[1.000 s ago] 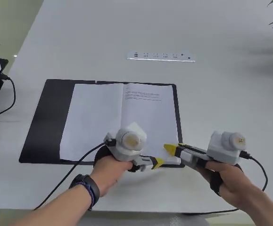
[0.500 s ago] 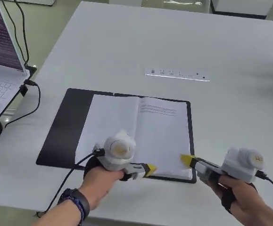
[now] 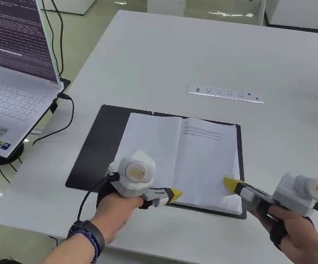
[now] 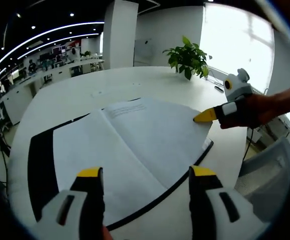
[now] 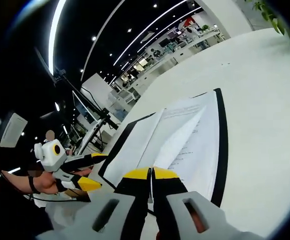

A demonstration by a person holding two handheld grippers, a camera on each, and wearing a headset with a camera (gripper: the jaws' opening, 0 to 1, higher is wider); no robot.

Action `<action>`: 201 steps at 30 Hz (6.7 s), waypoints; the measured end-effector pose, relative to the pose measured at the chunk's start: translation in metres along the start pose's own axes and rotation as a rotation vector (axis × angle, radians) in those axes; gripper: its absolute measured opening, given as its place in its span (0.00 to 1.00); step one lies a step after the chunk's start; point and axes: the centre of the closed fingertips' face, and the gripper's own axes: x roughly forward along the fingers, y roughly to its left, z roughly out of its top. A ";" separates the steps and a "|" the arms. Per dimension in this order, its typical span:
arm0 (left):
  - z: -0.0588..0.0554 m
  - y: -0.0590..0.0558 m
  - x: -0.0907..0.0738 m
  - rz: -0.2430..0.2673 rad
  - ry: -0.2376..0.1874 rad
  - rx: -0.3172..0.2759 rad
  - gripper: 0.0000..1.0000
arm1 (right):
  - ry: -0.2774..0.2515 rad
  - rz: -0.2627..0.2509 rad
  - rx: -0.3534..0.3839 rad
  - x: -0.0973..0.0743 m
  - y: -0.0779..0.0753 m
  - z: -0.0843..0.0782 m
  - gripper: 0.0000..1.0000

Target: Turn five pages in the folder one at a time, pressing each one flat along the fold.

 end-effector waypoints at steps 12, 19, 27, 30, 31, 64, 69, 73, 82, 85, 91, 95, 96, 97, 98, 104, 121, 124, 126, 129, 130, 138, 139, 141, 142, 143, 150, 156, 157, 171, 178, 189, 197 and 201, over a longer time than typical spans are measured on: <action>-0.012 0.029 -0.031 0.054 -0.018 -0.030 0.70 | -0.018 0.054 -0.014 0.027 0.034 0.006 0.00; -0.016 0.047 -0.047 0.073 -0.030 -0.042 0.70 | -0.009 0.090 -0.037 0.047 0.057 0.007 0.00; -0.025 0.063 -0.068 0.101 -0.036 -0.043 0.70 | 0.025 0.138 -0.056 0.069 0.085 -0.004 0.00; -0.027 0.068 -0.075 0.109 -0.035 -0.040 0.70 | 0.031 0.155 -0.056 0.078 0.096 -0.006 0.00; -0.028 0.070 -0.077 0.111 -0.035 -0.039 0.70 | 0.031 0.159 -0.054 0.081 0.099 -0.005 0.00; -0.032 0.094 -0.123 0.164 -0.087 -0.073 0.71 | 0.195 0.264 -0.065 0.160 0.167 -0.055 0.00; -0.031 0.097 -0.125 0.164 -0.092 -0.067 0.71 | 0.217 0.272 -0.043 0.173 0.173 -0.066 0.00; -0.030 0.102 -0.129 0.170 -0.100 -0.071 0.71 | 0.233 0.268 -0.032 0.185 0.176 -0.077 0.00; -0.032 0.107 -0.141 0.183 -0.096 -0.076 0.71 | 0.257 0.235 0.014 0.202 0.170 -0.091 0.00; -0.035 0.110 -0.146 0.197 -0.101 -0.103 0.71 | 0.268 0.224 0.019 0.206 0.165 -0.095 0.00; -0.042 0.115 -0.146 0.204 -0.085 -0.117 0.71 | 0.286 0.203 0.033 0.213 0.159 -0.101 0.00; -0.044 0.121 -0.149 0.221 -0.092 -0.145 0.71 | 0.290 0.194 0.036 0.215 0.158 -0.103 0.00; -0.044 0.122 -0.150 0.223 -0.093 -0.149 0.70 | 0.291 0.192 0.036 0.215 0.158 -0.104 0.00; -0.043 0.122 -0.150 0.223 -0.094 -0.151 0.70 | 0.293 0.190 0.036 0.216 0.157 -0.104 0.00; -0.043 0.122 -0.150 0.224 -0.093 -0.151 0.70 | 0.296 0.186 0.038 0.217 0.156 -0.106 0.00; -0.045 0.125 -0.150 0.229 -0.075 -0.148 0.69 | 0.312 0.171 0.028 0.221 0.153 -0.115 0.08; -0.043 0.119 -0.143 0.206 -0.073 -0.138 0.69 | 0.299 0.249 -0.008 0.215 0.174 -0.117 0.38; -0.044 0.118 -0.140 0.201 -0.070 -0.136 0.68 | 0.292 0.263 -0.014 0.208 0.178 -0.115 0.40; -0.044 0.118 -0.138 0.197 -0.073 -0.138 0.67 | 0.295 0.286 -0.034 0.203 0.181 -0.115 0.43; -0.041 0.118 -0.135 0.194 -0.078 -0.139 0.66 | 0.309 0.309 -0.097 0.195 0.182 -0.114 0.48; -0.040 0.118 -0.135 0.193 -0.078 -0.137 0.65 | 0.306 0.310 -0.106 0.192 0.182 -0.113 0.49; -0.032 0.116 -0.127 0.170 -0.078 -0.116 0.59 | 0.277 0.257 -0.193 0.166 0.158 -0.092 0.38; -0.031 0.116 -0.125 0.165 -0.080 -0.116 0.59 | 0.276 0.253 -0.197 0.165 0.157 -0.091 0.37; -0.030 0.117 -0.120 0.159 -0.076 -0.116 0.56 | 0.264 0.235 -0.203 0.157 0.149 -0.084 0.35; -0.029 0.116 -0.116 0.154 -0.076 -0.115 0.55 | 0.248 0.221 -0.203 0.152 0.144 -0.078 0.33; -0.029 0.116 -0.114 0.151 -0.077 -0.115 0.54 | 0.235 0.213 -0.199 0.149 0.141 -0.074 0.32; -0.027 0.113 -0.092 0.127 -0.046 -0.102 0.38 | 0.182 0.149 -0.164 0.126 0.116 -0.061 0.30; -0.039 0.112 -0.071 0.101 -0.003 -0.100 0.23 | 0.149 0.124 -0.128 0.113 0.107 -0.057 0.27; -0.042 0.111 -0.068 0.098 0.010 -0.103 0.21 | 0.148 0.120 -0.128 0.111 0.106 -0.058 0.27; -0.064 0.113 -0.041 0.089 0.072 -0.130 0.00 | 0.147 0.093 -0.096 0.097 0.093 -0.063 0.24; -0.091 0.113 -0.031 0.108 0.133 -0.120 0.00 | 0.136 0.103 -0.092 0.096 0.091 -0.062 0.17; -0.089 0.113 -0.029 0.100 0.126 -0.123 0.00 | 0.129 0.100 -0.093 0.102 0.083 -0.052 0.11; -0.088 0.114 -0.031 0.100 0.129 -0.123 0.00 | 0.124 0.110 -0.105 0.118 0.073 -0.033 0.06; -0.089 0.116 -0.032 0.103 0.141 -0.113 0.00 | 0.105 0.107 -0.123 0.128 0.062 -0.015 0.03</action>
